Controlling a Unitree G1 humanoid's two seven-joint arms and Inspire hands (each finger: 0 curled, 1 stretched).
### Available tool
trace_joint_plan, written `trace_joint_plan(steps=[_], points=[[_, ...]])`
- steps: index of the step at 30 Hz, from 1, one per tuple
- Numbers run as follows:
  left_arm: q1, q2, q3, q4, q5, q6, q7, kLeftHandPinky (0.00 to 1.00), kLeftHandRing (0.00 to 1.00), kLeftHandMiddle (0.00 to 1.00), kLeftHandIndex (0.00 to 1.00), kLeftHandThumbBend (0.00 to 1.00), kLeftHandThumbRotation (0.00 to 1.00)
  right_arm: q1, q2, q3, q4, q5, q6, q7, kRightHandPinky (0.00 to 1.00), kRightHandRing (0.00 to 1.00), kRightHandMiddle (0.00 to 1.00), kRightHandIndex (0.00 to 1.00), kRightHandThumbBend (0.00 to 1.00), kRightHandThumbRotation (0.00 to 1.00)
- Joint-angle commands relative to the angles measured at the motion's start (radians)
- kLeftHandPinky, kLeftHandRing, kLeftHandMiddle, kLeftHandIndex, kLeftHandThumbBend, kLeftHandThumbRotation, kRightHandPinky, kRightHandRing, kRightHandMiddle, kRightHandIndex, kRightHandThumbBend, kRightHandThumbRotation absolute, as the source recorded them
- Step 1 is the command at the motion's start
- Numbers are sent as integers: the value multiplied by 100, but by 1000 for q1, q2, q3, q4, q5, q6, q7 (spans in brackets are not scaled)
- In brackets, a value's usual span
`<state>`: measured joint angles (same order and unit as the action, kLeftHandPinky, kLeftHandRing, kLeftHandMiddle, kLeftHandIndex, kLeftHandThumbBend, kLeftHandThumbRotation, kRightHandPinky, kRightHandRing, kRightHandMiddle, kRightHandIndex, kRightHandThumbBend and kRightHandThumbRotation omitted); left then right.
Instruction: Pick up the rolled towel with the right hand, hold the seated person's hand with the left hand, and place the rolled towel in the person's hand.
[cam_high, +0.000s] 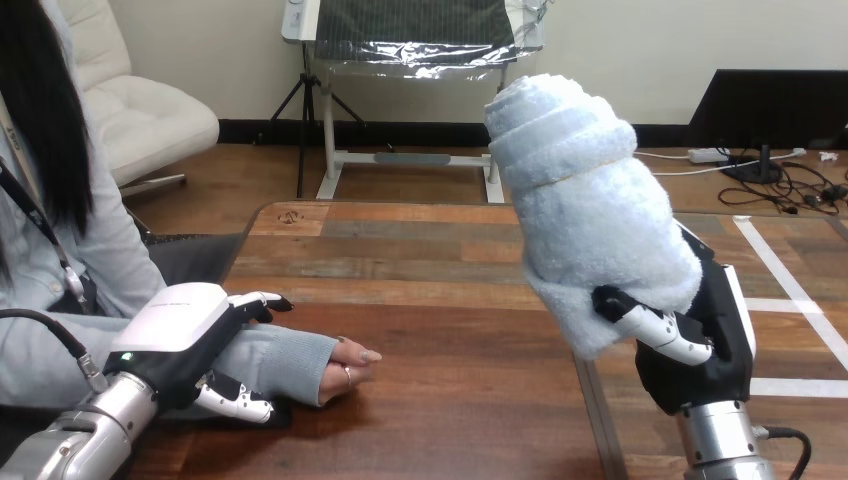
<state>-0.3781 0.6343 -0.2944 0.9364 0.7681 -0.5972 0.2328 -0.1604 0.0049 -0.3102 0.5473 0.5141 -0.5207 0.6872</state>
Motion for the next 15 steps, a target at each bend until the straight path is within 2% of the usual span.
trace_joint_plan(steps=[1, 8, 15], points=[[-63, 12, -39, 51, 22, 20, 15, 70, 74, 78, 82, 100, 34, -30, 8, 11, -73, 29, 7, 11, 19, 24, 35, 35, 71, 0], [-77, 4, -61, 86, 23, 22, 36, 68, 72, 76, 80, 100, 32, -19, 10, 13, -96, 39, 27, 12, 20, 24, 36, 35, 71, 0], [-90, -2, -79, 126, 14, -1, 67, 63, 68, 73, 75, 100, 23, -14, 8, 16, -101, 45, 29, 20, 20, 24, 37, 35, 70, 0]])
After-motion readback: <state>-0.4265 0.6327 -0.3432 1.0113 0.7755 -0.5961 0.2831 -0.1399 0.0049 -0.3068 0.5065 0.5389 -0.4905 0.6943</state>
